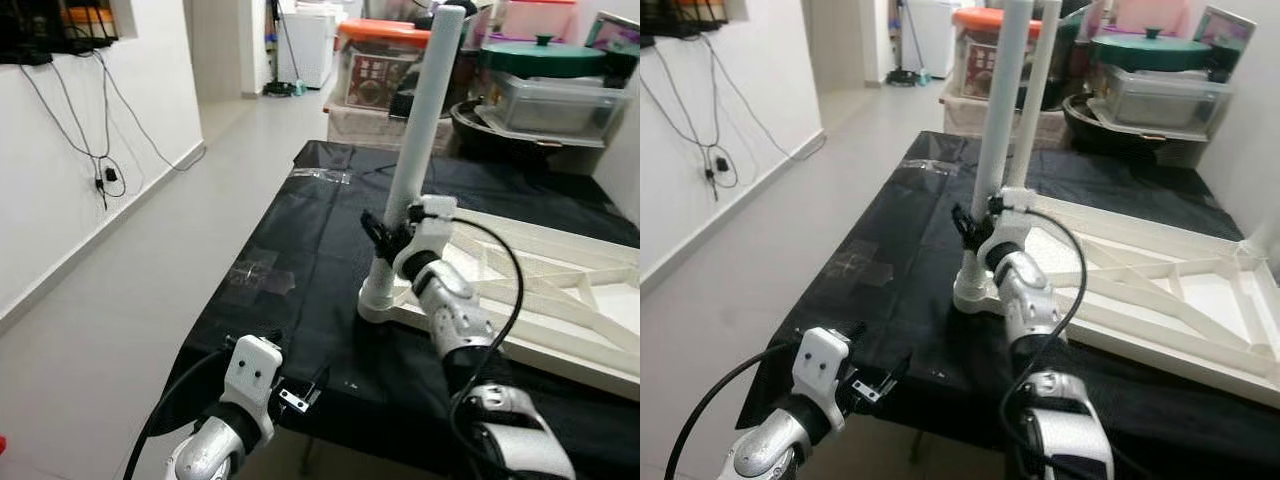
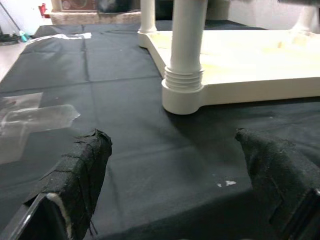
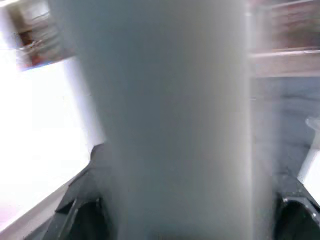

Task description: Building children table

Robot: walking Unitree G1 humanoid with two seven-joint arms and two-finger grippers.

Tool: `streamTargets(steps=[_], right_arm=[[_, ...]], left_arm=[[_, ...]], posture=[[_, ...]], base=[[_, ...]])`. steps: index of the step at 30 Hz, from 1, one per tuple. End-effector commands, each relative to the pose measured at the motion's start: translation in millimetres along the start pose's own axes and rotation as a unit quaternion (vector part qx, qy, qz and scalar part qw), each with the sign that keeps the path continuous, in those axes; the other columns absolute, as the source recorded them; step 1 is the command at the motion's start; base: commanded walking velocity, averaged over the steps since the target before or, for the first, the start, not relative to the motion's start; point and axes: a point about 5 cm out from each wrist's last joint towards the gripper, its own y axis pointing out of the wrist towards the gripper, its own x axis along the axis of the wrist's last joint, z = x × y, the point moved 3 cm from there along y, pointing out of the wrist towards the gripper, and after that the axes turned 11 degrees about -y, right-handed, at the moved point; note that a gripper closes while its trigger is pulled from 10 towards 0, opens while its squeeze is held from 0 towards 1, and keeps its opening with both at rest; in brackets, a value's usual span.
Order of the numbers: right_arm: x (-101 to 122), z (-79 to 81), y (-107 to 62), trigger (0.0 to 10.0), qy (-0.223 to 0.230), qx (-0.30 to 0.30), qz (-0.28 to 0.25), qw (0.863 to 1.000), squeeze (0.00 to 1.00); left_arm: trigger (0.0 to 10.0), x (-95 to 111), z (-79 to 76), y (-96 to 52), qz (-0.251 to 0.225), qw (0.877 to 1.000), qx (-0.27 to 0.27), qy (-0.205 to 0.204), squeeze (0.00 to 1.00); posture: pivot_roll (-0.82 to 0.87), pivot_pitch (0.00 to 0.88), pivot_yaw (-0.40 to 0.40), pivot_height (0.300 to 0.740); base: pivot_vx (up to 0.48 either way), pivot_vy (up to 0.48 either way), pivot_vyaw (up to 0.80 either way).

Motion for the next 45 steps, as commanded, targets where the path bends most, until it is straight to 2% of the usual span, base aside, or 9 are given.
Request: streamTargets(steps=[1,7,15,16,20,29,30,36,45], right_arm=[[-2.0,19.1,4.8,10.0,0.005,0.096,0.013,0.995,0.0],[-10.1,57.9,-6.5,10.0,-0.015,0.344,0.049,0.938,0.0],[-15.0,88.5,-2.1,10.0,-0.007,0.432,0.063,0.9,0.0],[-14.8,92.4,-1.0,1.3,-0.004,0.435,0.057,0.898,0.0],[-14.9,96.3,2.1,0.0,-0.001,0.423,0.043,0.905,0.0],[-24.0,58.2,21.9,0.0,-0.035,0.144,0.038,0.988,0.0],[-25.9,33.4,20.3,0.0,-0.057,0.016,0.05,0.997,0.0],[-20.3,-12.0,-2.4,0.0,-0.091,-0.244,0.053,0.964,0.0],[-25.7,-1.0,-28.2,0.0,-0.03,-0.4,0.062,0.914,0.0]], left_arm=[[10.0,-1.8,-4.5,-1.2,0.002,1.0,-0.01,-0.011,0.0],[10.0,-4.7,-4.7,0.2,0.004,1.0,-0.009,-0.01,0.0],[10.0,-5.8,-5.1,0.4,0.005,1.0,-0.011,-0.011,0.0],[10.0,-5.6,-5.3,0.3,0.005,1.0,-0.011,-0.01,0.0],[10.0,-5.7,-5.8,0.3,0.005,1.0,-0.012,-0.009,0.0],[10.0,-6.4,-5.0,0.8,0.004,1.0,-0.011,-0.008,0.0],[10.0,-6.8,-4.2,0.8,0.005,1.0,-0.011,-0.007,0.0],[10.0,-7.8,-1.9,0.6,0.008,1.0,-0.013,-0.007,0.0],[10.0,-9.1,-0.7,1.6,0.01,1.0,-0.014,-0.002,0.0]], posture=[[0.17,0.0,-0.063,0.74],[0.18,0.0,-0.074,0.74],[0.19,0.0,-0.075,0.74],[0.19,0.0,-0.076,0.74],[0.19,0.0,-0.079,0.74],[0.17,0.0,-0.075,0.74],[0.17,0.0,-0.069,0.74],[0.15,0.0,-0.052,0.74],[0.16,0.0,-0.064,0.74]], base=[[0.0,0.0,0.0],[0.0,0.0,0.0],[0.0,0.0,0.0],[0.0,0.0,0.0],[0.0,0.0,0.0],[0.0,0.0,0.0],[0.0,0.0,0.0],[0.0,0.0,0.0],[0.0,0.0,0.0]])
